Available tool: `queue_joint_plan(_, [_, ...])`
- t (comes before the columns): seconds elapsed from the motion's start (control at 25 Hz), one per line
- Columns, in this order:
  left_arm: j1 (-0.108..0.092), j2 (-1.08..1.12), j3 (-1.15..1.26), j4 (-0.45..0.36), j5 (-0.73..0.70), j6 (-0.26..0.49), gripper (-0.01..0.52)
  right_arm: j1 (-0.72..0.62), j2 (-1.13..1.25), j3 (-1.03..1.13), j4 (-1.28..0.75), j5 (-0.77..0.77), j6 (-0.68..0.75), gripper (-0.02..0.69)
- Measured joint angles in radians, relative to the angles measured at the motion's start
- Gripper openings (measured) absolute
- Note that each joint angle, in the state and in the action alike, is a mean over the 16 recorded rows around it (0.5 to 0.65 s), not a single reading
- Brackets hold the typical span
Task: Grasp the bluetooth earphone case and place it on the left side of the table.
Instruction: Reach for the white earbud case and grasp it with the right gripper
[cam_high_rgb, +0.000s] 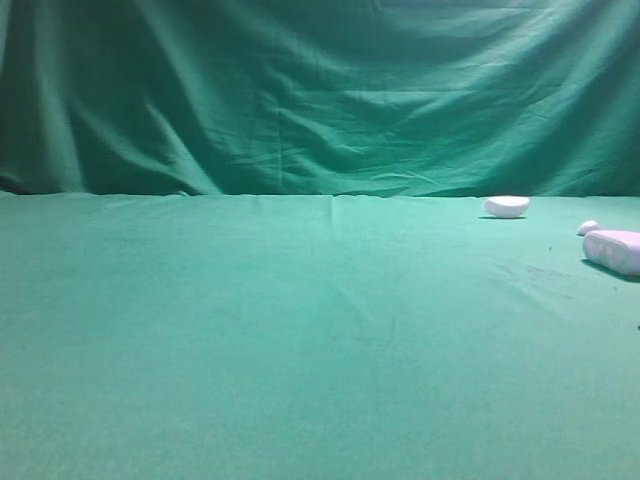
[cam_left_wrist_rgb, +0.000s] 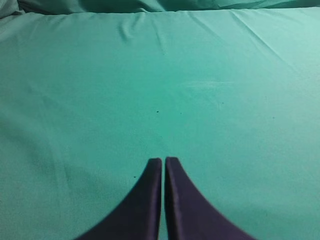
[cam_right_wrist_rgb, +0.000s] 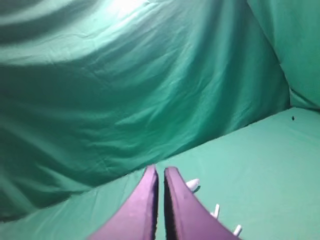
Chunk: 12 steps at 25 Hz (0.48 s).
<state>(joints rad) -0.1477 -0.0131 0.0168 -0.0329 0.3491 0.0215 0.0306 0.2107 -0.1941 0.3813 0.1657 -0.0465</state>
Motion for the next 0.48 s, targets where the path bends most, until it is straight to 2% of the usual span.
queue_joint_plan(0.48, [0.0, 0.0, 0.0, 0.0, 0.0, 0.0, 0.0, 0.016, 0.498, -0.317, -0.054, 0.277, -0.224, 0.0])
